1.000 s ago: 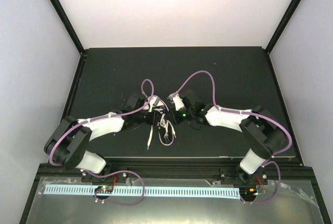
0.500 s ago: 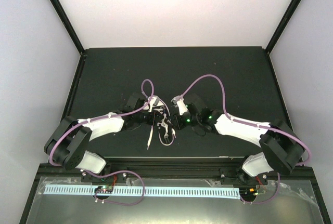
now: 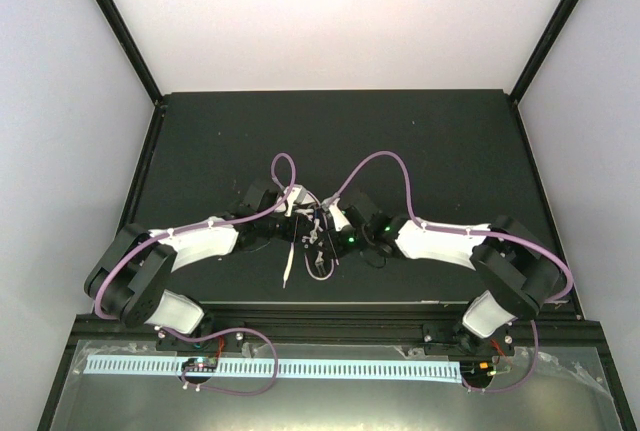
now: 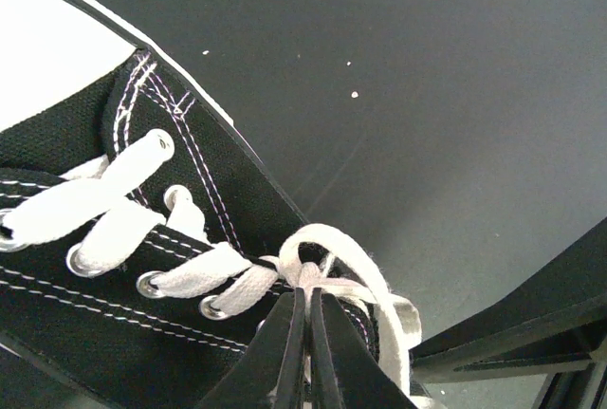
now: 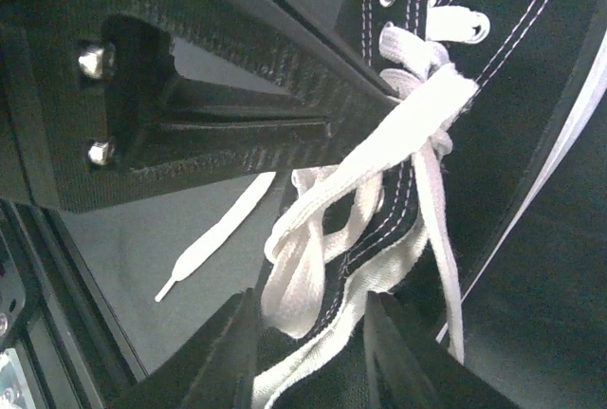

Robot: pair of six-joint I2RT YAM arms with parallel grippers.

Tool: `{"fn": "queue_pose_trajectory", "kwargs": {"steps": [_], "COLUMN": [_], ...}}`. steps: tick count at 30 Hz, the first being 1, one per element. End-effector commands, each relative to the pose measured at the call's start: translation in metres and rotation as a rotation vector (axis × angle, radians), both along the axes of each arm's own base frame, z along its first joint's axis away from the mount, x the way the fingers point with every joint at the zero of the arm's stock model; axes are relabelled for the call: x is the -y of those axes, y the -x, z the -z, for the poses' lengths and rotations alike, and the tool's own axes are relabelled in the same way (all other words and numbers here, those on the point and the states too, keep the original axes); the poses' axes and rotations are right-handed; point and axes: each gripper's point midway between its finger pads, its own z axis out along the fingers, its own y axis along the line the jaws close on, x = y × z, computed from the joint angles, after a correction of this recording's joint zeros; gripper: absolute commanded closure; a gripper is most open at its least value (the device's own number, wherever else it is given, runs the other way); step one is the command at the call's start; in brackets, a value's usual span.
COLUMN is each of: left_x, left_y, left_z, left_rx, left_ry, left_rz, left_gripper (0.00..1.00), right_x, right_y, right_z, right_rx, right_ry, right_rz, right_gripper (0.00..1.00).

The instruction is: Tie the shoes

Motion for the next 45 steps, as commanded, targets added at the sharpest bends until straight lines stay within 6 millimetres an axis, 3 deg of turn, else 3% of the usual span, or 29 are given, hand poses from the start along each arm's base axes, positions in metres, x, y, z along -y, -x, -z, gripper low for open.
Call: {"fn": "queue_pose_trajectory", "kwargs": {"steps": [1, 3, 5, 10, 22, 45], "left_x": [0.0, -0.001, -0.004, -0.011, -0.027, -0.083], "left_y": [-0.004, -0.004, -0.005, -0.002, 0.008, 0.0], "left_z": [-0.012, -0.011, -0.01, -0.008, 0.006, 0.017], "left_rx": [0.036, 0.038, 0.041, 0.044, 0.02, 0.003], "left_ry": [0.024, 0.017, 0.005, -0.006, -0.02, -0.084], "left_rz": [-0.006, -0.008, -0.016, -0.032, -0.063, -0.255], "left_gripper": [0.98, 0.98, 0.98, 0.99, 0.98, 0.98], "right_x": [-0.011, -0.011, -0.008, 0.001, 0.004, 0.026], "right_y": [-0.013, -0.016, -0.02, -0.032, -0.055, -0.083], "right_z": [-0.012, -0.015, -0.019, -0.03, -0.032, -0.012], "right_rx": [0.054, 0.063, 0.081, 0.119, 0.086, 0.004], "right_ry": [-0.019, -0.017, -0.005, 0.026, -0.009, -0.034], "right_rz": [0.01, 0.018, 0.038, 0.081, 0.103, 0.183], "right_gripper": [0.77, 0.92, 0.98, 0.98, 0.98, 0.98]}}
